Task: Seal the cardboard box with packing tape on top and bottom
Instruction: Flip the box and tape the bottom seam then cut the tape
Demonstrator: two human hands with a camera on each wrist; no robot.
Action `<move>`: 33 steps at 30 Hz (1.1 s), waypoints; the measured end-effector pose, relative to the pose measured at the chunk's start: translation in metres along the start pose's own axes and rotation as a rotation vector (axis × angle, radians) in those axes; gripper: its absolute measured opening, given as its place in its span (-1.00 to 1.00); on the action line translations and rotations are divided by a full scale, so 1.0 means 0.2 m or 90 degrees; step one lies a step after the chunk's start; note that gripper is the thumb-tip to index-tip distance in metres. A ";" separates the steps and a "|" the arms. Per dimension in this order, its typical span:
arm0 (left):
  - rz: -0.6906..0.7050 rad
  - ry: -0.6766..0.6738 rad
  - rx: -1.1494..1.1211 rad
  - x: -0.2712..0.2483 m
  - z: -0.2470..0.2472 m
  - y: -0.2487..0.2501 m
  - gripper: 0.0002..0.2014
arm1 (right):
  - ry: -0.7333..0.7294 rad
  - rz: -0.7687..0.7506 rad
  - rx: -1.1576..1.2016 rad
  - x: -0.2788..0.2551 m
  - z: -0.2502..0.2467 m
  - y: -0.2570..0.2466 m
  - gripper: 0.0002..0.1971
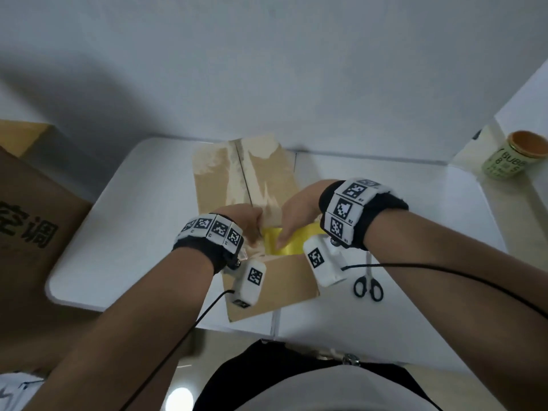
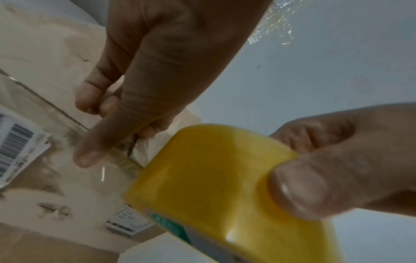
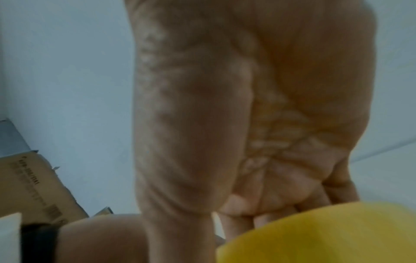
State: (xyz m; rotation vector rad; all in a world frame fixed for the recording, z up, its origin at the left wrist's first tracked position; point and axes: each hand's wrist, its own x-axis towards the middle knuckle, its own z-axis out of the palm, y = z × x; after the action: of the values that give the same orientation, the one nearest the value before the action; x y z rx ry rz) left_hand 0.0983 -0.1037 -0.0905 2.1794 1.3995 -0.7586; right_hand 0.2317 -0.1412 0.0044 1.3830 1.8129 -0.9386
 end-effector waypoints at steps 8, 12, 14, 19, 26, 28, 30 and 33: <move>-0.104 -0.057 0.148 0.21 0.03 -0.03 -0.49 | 0.217 0.121 0.005 -0.06 0.06 0.33 -0.61; -0.110 -0.094 0.122 0.02 -0.09 0.12 -0.74 | 0.279 0.204 -0.009 0.03 0.19 0.45 -0.51; -0.111 -0.074 0.120 0.02 -0.07 0.10 -0.74 | 0.286 0.204 0.041 0.07 0.25 0.46 -0.52; -0.082 -0.041 0.118 0.02 -0.04 0.08 -0.70 | 0.337 0.212 0.042 0.11 0.24 0.47 -0.50; -0.063 -0.041 0.080 0.02 -0.01 0.04 -0.64 | 0.331 0.218 0.042 0.16 0.24 0.49 -0.52; -0.061 -0.046 0.054 0.03 -0.01 0.04 -0.63 | 0.339 0.223 0.033 0.18 0.23 0.50 -0.51; -0.056 -0.044 0.041 0.04 -0.01 0.04 -0.65 | 0.332 0.226 0.026 0.19 0.22 0.51 -0.51; -0.043 -0.037 0.033 0.04 0.00 0.03 -0.69 | 0.318 0.220 0.036 0.23 0.21 0.51 -0.50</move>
State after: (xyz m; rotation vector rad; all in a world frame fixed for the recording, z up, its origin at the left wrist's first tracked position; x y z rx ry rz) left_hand 0.1063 -0.1012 -0.0952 2.1391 1.4460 -0.8854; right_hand 0.3236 -0.1359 -0.0706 2.0210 1.8054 -0.4919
